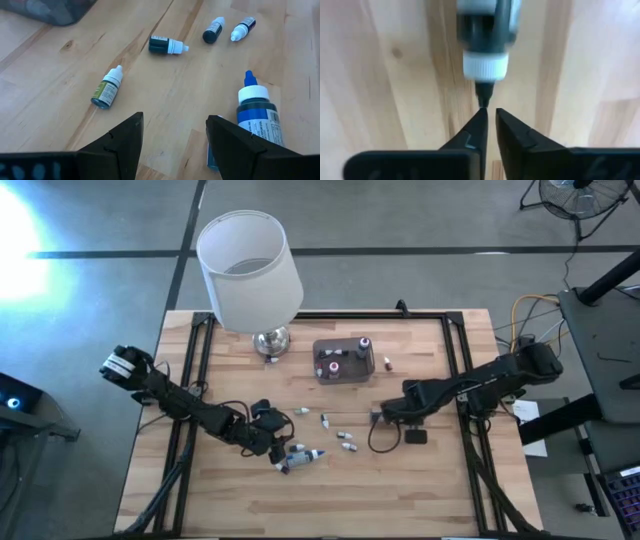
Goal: Pick & Place food coloring
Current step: Put the large black food coloring bottle into the bin
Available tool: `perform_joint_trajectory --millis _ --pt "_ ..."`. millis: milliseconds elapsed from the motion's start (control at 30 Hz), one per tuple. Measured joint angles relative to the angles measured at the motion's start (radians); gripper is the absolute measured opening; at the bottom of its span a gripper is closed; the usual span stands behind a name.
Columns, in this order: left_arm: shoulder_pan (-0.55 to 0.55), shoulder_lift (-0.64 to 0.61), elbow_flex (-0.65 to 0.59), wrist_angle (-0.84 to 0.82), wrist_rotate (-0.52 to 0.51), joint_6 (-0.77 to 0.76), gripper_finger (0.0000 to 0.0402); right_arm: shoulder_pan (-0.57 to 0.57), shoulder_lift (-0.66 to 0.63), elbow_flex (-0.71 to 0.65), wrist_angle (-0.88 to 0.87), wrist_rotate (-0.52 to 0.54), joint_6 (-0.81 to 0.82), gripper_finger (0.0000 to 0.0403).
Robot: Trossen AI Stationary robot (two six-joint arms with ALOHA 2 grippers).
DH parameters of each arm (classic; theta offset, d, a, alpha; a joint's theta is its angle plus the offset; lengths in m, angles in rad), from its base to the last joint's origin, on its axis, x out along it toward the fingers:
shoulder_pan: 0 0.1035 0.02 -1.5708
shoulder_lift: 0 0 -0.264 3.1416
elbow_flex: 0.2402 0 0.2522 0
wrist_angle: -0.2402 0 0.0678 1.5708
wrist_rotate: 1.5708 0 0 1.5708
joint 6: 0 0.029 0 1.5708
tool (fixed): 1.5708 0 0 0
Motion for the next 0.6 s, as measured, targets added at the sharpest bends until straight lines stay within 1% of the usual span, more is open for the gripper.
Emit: perform_joint_trajectory --millis 100,167,233,333,467,600 --pt "0.001 0.0 0.0 0.0 0.0 0.001 0.0194 -0.002 -0.02 0.006 -0.001 -0.004 -0.005 0.0023" --pt "0.001 0.0 0.0 0.0 0.0 0.001 0.0194 -0.015 -0.02 0.006 0.0 -0.009 0.031 0.0037" --pt "0.001 0.0 0.0 0.0 0.0 0.0 0.0194 -0.033 -0.02 0.003 -0.001 -0.03 0.064 0.0064" --pt "0.001 0.0 0.0 0.0 0.0 0.0 0.0194 -0.037 -0.012 0.0 0.022 -0.045 0.065 0.0118" --pt "0.001 0.0 0.0 0.0 0.0 0.0 0.0194 -0.036 -0.012 -0.001 0.068 -0.057 0.002 0.0192" --pt "0.001 0.0 0.0 0.0 0.0 -0.001 0.0194 -0.04 -0.004 -0.007 0.12 -0.057 -0.052 0.0244"
